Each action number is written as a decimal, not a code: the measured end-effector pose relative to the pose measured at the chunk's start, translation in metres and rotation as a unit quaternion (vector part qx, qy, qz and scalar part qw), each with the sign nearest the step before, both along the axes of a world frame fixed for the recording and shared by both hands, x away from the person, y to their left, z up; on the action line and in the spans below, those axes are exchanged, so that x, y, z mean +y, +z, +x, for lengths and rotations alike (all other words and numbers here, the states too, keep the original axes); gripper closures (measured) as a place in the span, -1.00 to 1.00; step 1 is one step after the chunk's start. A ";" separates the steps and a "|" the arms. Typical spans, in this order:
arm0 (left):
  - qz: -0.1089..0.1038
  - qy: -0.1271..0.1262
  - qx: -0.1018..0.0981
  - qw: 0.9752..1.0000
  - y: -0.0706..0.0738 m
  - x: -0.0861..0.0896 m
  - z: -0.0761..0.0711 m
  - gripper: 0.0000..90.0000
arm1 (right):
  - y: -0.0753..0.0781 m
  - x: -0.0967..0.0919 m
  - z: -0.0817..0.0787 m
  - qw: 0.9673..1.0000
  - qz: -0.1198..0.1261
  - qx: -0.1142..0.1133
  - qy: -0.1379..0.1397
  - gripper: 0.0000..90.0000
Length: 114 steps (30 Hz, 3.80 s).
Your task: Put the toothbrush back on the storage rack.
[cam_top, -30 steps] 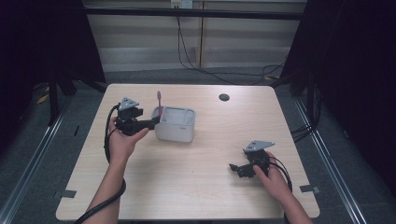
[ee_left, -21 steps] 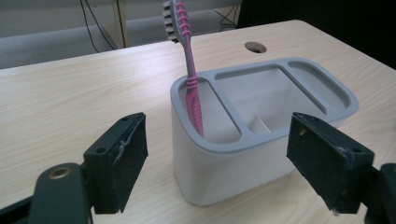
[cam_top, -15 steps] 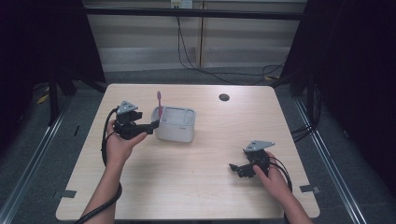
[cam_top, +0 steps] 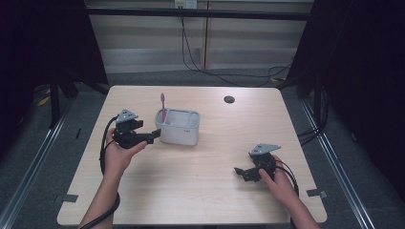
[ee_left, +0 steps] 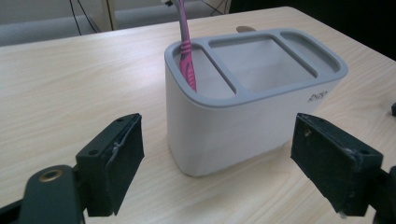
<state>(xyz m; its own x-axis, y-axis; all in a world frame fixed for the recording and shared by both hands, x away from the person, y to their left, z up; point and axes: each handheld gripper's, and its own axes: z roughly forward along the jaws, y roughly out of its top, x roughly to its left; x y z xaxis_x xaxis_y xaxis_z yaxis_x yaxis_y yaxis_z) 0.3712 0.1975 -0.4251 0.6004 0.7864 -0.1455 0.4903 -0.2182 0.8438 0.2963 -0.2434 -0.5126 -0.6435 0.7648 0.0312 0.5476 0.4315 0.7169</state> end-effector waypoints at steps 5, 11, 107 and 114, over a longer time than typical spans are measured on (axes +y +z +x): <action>0.002 -0.002 0.005 1.000 -0.005 0.003 -0.003 -0.64 | 0.000 0.000 0.000 1.000 0.000 0.000 0.000 -0.77; -0.002 -0.001 0.012 1.000 -0.010 0.010 -0.006 -0.64 | 0.000 0.000 0.000 1.000 0.000 0.000 0.000 -0.77; 0.101 0.005 0.054 0.993 -0.080 0.068 -0.030 -0.59 | 0.000 0.000 0.000 1.000 0.000 0.000 0.000 -0.77; 0.105 0.005 0.055 0.993 -0.082 0.068 -0.030 -0.60 | 0.000 0.000 0.000 1.000 0.000 0.000 0.000 -0.77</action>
<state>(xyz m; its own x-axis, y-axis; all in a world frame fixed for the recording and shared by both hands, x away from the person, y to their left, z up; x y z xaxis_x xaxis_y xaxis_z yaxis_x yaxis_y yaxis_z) 0.3412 0.2654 -0.5068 0.5824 0.8118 -0.0420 0.5796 -0.3784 0.7217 0.2963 -0.2433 -0.5126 -0.6436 0.7647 0.0308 0.5474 0.4318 0.7169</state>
